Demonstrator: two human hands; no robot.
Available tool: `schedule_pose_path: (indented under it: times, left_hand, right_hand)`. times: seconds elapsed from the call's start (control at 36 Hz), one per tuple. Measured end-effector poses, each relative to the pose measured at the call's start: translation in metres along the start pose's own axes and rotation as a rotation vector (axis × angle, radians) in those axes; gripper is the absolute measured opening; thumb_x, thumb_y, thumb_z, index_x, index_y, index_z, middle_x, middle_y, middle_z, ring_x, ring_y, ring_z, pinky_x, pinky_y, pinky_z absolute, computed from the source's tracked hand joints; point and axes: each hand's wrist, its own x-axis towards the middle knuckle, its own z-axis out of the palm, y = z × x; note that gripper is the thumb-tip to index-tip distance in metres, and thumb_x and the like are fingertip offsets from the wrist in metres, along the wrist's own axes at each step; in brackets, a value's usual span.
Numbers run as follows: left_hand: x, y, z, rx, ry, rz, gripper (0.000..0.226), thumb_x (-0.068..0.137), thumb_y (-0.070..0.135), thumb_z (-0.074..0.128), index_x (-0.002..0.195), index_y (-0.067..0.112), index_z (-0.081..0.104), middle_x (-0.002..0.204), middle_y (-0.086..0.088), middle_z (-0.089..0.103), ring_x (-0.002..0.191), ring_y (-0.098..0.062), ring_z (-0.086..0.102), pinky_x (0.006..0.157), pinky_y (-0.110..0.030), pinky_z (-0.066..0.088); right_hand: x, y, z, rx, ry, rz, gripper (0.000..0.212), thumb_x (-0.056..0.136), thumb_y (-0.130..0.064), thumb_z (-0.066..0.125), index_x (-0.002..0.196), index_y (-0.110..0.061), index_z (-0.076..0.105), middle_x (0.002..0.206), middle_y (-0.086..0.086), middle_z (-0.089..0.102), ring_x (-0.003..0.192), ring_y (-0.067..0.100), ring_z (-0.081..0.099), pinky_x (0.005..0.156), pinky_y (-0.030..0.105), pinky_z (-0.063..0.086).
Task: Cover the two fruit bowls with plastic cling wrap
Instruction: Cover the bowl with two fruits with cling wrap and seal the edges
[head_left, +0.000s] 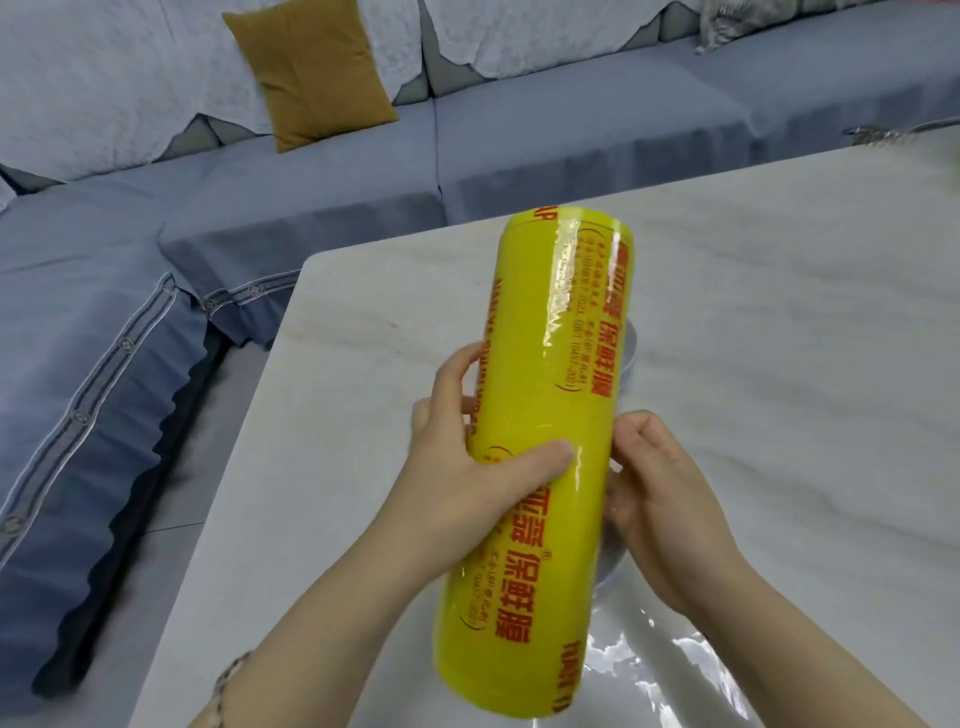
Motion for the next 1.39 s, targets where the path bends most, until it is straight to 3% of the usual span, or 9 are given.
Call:
schedule_pose_path:
  times: [0.11,0.33,0.47,0.64,0.75,0.94,1.08,1.28,1.39]
  left_hand:
    - [0.007,-0.005,0.006,-0.24,-0.106,0.007,0.084,0.054,0.039,0.075,0.115,0.064,0.024,0.108,0.023,0.058,0.085,-0.001,0.068,0.06,-0.021,0.056]
    - [0.002,-0.017,0.014,-0.438,-0.022,0.043,0.097,0.044,0.042,0.078,0.129,0.055,0.034,0.119,0.01,0.062,0.095,-0.019,0.069,0.065,-0.034,0.059]
    - [-0.007,-0.019,0.012,-0.395,0.038,-0.015,0.095,0.052,0.037,0.082,0.131,0.056,0.032,0.117,0.007,0.063,0.089,-0.021,0.071,0.063,-0.036,0.06]
    - [-0.014,-0.024,-0.003,-0.268,0.039,-0.067,0.103,0.044,0.048,0.087,0.128,0.061,0.028,0.115,0.008,0.063,0.087,-0.024,0.071,0.064,-0.036,0.06]
    - [-0.013,-0.035,-0.012,-0.358,-0.048,-0.092,0.096,0.04,0.043,0.079,0.124,0.061,0.037,0.113,0.006,0.066,0.088,-0.027,0.071,0.061,-0.039,0.058]
    - [-0.007,-0.04,-0.024,-0.345,-0.11,-0.116,0.096,0.041,0.043,0.078,0.127,0.058,0.037,0.114,0.002,0.067,0.084,-0.03,0.071,0.058,-0.038,0.057]
    - [-0.006,-0.038,-0.029,-0.311,-0.149,-0.126,0.1,0.039,0.044,0.077,0.128,0.059,0.035,0.117,0.002,0.064,0.083,-0.031,0.071,0.06,-0.04,0.057]
    - [-0.007,-0.033,-0.036,-0.275,-0.207,-0.108,0.108,0.02,0.059,0.087,0.117,0.067,0.04,0.114,0.009,0.065,0.088,-0.029,0.071,0.064,-0.042,0.058]
    - [-0.006,-0.033,-0.039,-0.259,-0.206,-0.082,0.111,0.022,0.061,0.086,0.121,0.065,0.038,0.117,0.008,0.063,0.09,-0.028,0.071,0.068,-0.045,0.058]
  right_hand:
    - [-0.001,-0.011,-0.006,-0.112,0.017,-0.002,0.023,0.094,-0.023,0.039,0.075,-0.012,0.043,0.063,0.0,0.068,0.056,0.016,0.065,0.05,0.027,0.053]
    - [0.001,-0.005,-0.021,-0.422,0.36,-0.173,0.023,0.097,-0.018,0.037,0.076,-0.014,0.041,0.046,0.001,0.045,0.033,0.01,0.042,0.037,0.022,0.038]
    - [0.005,0.006,-0.028,-0.619,0.448,-0.308,0.022,0.095,-0.035,0.04,0.073,-0.032,0.042,0.057,0.008,0.039,0.053,0.021,0.038,0.058,0.035,0.037]
    - [-0.004,0.008,-0.034,-0.61,0.456,-0.31,0.027,0.095,-0.031,0.043,0.068,-0.035,0.041,0.051,0.001,0.03,0.047,0.018,0.029,0.052,0.032,0.029]
    - [-0.013,0.01,-0.032,-0.508,0.373,-0.208,0.019,0.096,-0.023,0.042,0.077,-0.019,0.043,0.037,-0.006,0.036,0.03,0.007,0.034,0.033,0.019,0.03]
    - [-0.009,0.01,-0.034,-0.504,0.137,0.112,0.019,0.089,-0.01,0.054,0.073,-0.008,0.046,0.043,0.003,0.051,0.033,0.01,0.05,0.035,0.018,0.039]
    - [0.008,-0.002,-0.023,-0.518,0.074,0.065,0.005,0.089,-0.009,0.053,0.091,-0.007,0.058,0.071,0.006,0.062,0.062,0.015,0.061,0.048,0.017,0.049]
    - [0.051,-0.014,-0.005,-0.648,-0.104,-0.061,0.044,0.09,0.003,0.045,0.131,-0.01,0.044,0.127,0.006,0.056,0.118,0.016,0.051,0.107,0.036,0.038]
    - [0.058,-0.016,0.0,-0.441,-0.213,-0.003,0.03,0.089,0.003,0.05,0.103,-0.023,0.057,0.098,0.008,0.066,0.091,0.014,0.061,0.093,0.027,0.046]
